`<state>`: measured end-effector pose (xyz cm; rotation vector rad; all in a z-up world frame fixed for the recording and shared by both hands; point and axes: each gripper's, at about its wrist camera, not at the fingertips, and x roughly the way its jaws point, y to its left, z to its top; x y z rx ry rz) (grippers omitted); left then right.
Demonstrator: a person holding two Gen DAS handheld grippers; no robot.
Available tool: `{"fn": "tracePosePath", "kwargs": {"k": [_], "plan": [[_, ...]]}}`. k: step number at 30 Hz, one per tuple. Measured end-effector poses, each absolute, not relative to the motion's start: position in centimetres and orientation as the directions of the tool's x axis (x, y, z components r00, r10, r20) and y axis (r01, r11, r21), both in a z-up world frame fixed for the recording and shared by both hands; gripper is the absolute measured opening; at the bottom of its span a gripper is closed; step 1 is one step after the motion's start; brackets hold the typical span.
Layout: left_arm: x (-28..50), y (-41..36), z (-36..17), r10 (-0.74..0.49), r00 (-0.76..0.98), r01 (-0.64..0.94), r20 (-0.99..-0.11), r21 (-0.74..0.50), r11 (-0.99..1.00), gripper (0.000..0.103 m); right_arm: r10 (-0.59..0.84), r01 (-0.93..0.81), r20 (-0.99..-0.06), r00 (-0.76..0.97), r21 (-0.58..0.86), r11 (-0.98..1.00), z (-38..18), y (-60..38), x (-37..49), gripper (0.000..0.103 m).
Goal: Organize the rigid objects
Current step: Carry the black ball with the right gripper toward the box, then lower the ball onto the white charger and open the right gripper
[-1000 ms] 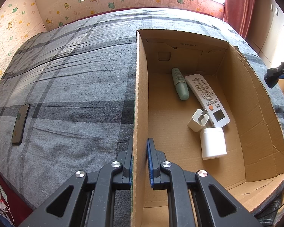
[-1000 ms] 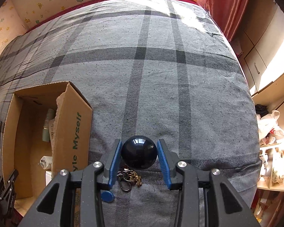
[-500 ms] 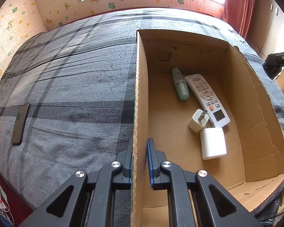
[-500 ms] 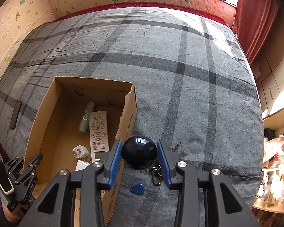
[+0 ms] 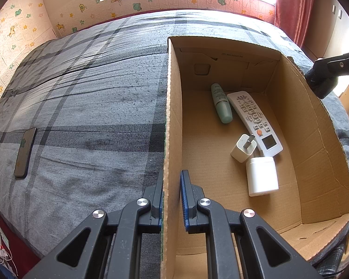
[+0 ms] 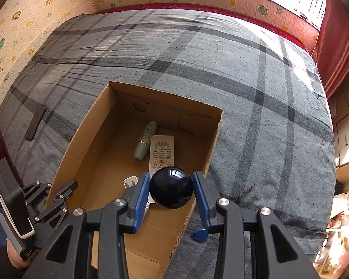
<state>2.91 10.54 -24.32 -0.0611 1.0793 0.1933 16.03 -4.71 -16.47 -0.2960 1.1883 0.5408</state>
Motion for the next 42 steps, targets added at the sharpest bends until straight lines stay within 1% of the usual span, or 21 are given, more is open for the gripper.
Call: {"fn": "tracePosePath", "kwargs": {"k": [7,25,32,39,42], "plan": [[2.9,10.5,-24.3,0.127,0.457,-0.186,-0.880,0.045,0.981,0.012,0.236,-0.589,-0.944,0.229,0.059,0.806,-18.3,-2.5,15.1,0.041],[2.9,10.5,-24.3,0.128,0.457,-0.186,-0.880,0.046,0.981,0.012,0.127,-0.635,-0.981,0.146,0.006,0.772,-25.0,1.3,13.7,0.041],[3.0,10.5,-24.3,0.129,0.456,-0.186,-0.881,0.047,0.981,0.012,0.102,-0.638,-0.983,0.152,-0.019,0.770,-25.7,1.5,13.6,0.041],[3.0,10.5,-24.3,0.128,0.456,-0.186,-0.881,0.046,0.981,0.012,0.123,-0.636,-0.983,0.138,0.007,0.771,-25.9,1.7,13.6,0.041],[3.0,10.4,-24.3,0.129,0.456,-0.186,-0.881,0.047,0.981,0.012,0.137,-0.637,-0.981,0.139,0.017,0.770,-25.6,1.5,13.7,0.047]]}}
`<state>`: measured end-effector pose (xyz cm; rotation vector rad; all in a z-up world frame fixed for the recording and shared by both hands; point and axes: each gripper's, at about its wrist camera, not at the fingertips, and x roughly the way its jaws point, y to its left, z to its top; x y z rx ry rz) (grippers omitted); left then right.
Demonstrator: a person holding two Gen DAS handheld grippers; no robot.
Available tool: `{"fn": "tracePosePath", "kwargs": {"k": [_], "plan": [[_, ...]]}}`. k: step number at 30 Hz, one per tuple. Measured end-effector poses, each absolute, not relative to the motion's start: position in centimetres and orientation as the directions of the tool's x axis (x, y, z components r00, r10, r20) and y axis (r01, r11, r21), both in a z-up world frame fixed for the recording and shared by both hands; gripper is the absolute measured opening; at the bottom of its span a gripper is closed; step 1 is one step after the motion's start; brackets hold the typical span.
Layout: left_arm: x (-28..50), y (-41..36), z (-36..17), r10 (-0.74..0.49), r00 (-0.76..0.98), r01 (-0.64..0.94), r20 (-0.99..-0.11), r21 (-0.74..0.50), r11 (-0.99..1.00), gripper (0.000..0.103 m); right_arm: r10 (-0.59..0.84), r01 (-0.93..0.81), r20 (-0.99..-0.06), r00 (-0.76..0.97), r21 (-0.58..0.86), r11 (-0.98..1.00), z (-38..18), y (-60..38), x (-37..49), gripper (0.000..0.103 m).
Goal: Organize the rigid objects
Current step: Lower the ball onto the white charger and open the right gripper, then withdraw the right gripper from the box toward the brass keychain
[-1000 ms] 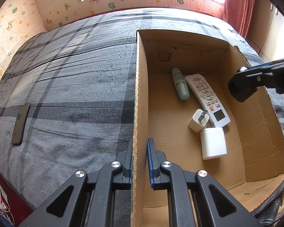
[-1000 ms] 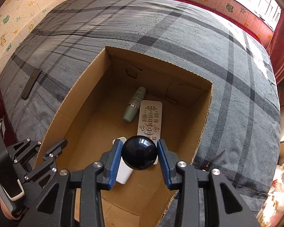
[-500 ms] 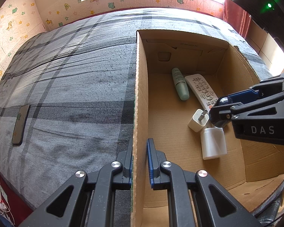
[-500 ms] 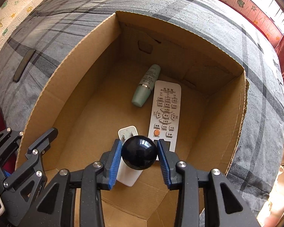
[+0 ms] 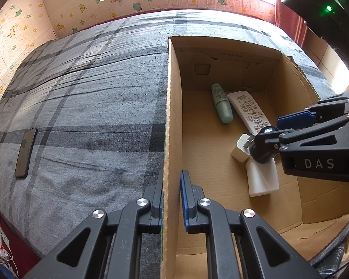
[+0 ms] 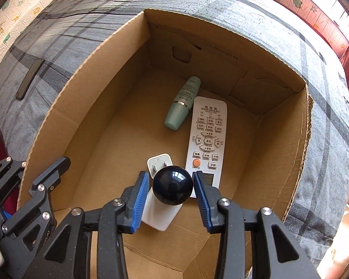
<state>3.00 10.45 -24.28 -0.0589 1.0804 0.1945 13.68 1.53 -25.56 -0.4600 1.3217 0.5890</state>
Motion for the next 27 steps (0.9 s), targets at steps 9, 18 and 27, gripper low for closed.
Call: {"fn": "tracePosePath", "kwargs": {"k": [9,18,27], "plan": [[3.0,10.4,-24.2,0.130,0.456,-0.187,-0.881,0.048,0.981,0.012,0.157,-0.621,-0.975,0.159,0.025,0.783,-24.4,1.1,13.8,0.060],[3.0,10.4,-24.3,0.130,0.456,-0.187,-0.880,0.048,0.981,0.012,0.187,-0.617,-0.965,0.186,0.034,0.786,-22.3,0.1,13.4,0.076],[3.0,10.4,-24.2,0.131,0.456,-0.188,-0.880,0.049,0.981,0.012,0.194,-0.604,-0.953,0.233,0.014,0.797,-20.2,-0.4,13.2,0.080]]}}
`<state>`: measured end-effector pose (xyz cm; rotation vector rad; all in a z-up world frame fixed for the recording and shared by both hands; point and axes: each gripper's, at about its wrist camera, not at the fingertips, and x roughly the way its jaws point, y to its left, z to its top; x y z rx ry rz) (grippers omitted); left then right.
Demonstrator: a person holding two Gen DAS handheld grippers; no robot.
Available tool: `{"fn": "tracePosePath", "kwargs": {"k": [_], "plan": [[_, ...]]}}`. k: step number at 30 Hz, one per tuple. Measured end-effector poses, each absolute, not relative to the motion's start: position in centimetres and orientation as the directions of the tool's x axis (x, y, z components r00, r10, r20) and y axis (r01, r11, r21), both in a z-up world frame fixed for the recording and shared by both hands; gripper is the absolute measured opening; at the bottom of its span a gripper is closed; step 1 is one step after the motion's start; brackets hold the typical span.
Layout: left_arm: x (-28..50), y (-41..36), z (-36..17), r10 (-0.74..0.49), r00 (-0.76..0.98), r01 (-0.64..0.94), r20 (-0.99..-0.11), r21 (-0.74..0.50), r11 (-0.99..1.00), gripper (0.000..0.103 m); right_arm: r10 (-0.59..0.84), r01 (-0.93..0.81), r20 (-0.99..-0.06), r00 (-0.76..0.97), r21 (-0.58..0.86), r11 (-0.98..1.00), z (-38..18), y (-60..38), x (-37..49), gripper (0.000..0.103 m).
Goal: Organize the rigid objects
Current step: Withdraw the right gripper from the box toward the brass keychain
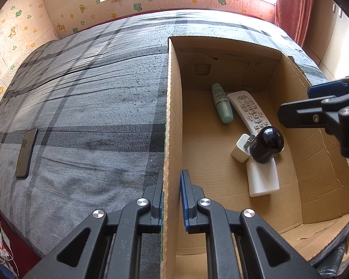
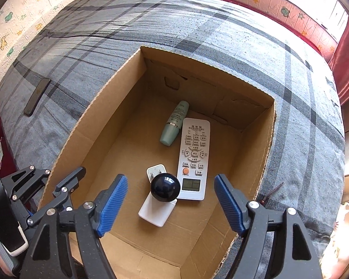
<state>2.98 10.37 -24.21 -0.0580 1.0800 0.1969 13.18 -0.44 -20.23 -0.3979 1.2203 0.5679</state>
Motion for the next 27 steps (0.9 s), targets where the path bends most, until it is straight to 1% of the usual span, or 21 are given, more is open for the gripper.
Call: {"fn": "tracePosePath", "kwargs": {"k": [1,3,8,11,21,27], "plan": [[3.0,10.4,-24.2,0.131,0.456,-0.188,-0.880,0.049,0.981,0.012,0.195,-0.600,-0.951,0.239,0.014,0.800,-20.0,-0.7,13.2,0.081],[3.0,10.4,-24.2,0.131,0.456,-0.188,-0.880,0.049,0.981,0.012,0.203,-0.588,-0.948,0.247,0.020,0.809,-19.5,-1.5,13.3,0.091],[3.0,10.3,-24.2,0.132,0.456,-0.188,-0.880,0.050,0.981,0.012,0.201,-0.557,-0.940,0.277,0.014,0.830,-18.6,-3.1,13.6,0.092],[3.0,10.4,-24.1,0.133,0.455,-0.188,-0.880,0.051,0.981,0.012,0.205,-0.536,-0.936,0.288,0.020,0.844,-18.1,-4.3,13.9,0.102],[3.0,10.3,-24.0,0.136,0.455,-0.189,-0.880,0.053,0.980,0.012,0.184,-0.454,-0.916,0.357,0.002,0.891,-16.1,-9.2,15.0,0.103],[3.0,10.3,-24.0,0.136,0.455,-0.189,-0.880,0.054,0.980,0.012,0.147,-0.394,-0.914,0.377,-0.015,0.919,-16.1,-12.4,16.0,0.103]]}}
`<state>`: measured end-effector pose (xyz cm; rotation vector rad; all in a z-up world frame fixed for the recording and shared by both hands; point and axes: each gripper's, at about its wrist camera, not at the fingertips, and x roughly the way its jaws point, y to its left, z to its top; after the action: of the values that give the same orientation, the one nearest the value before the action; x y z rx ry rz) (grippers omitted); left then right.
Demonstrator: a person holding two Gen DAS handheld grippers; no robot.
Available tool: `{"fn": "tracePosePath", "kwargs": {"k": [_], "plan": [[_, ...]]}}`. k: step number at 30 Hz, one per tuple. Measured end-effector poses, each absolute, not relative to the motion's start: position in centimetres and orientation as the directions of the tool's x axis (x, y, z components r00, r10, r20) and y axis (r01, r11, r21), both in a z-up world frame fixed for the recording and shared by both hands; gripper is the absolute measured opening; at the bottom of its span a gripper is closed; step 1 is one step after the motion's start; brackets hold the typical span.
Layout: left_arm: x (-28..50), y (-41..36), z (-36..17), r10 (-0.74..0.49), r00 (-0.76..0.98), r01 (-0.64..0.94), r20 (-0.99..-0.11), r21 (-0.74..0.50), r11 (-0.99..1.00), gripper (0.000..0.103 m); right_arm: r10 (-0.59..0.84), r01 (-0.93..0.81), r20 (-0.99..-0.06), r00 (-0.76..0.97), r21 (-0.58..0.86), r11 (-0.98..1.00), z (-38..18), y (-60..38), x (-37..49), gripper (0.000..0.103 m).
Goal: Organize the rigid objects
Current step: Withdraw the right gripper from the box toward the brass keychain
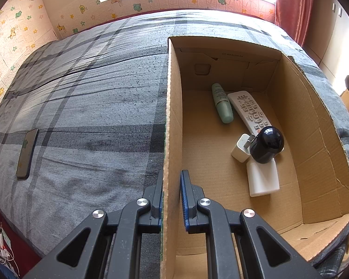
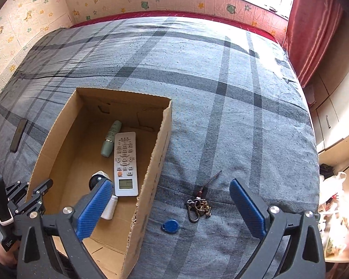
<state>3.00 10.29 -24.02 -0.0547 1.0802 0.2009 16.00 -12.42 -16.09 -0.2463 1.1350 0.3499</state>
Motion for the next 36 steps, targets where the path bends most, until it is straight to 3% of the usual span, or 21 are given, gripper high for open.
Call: {"fn": "tracePosePath", "kwargs": {"k": [16,36], "plan": [[3.0,10.2,-24.0,0.136,0.455,-0.190,-0.880,0.054,0.980,0.012,0.111,-0.268,-0.938,0.328,0.020,0.963,-22.2,-18.2,16.8,0.103],[3.0,10.2,-24.2,0.145,0.453,-0.191,-0.880,0.063,0.980,0.013,0.066,-0.283,-0.974,0.215,0.002,0.959,-29.8,-17.5,17.9,0.098]]}}
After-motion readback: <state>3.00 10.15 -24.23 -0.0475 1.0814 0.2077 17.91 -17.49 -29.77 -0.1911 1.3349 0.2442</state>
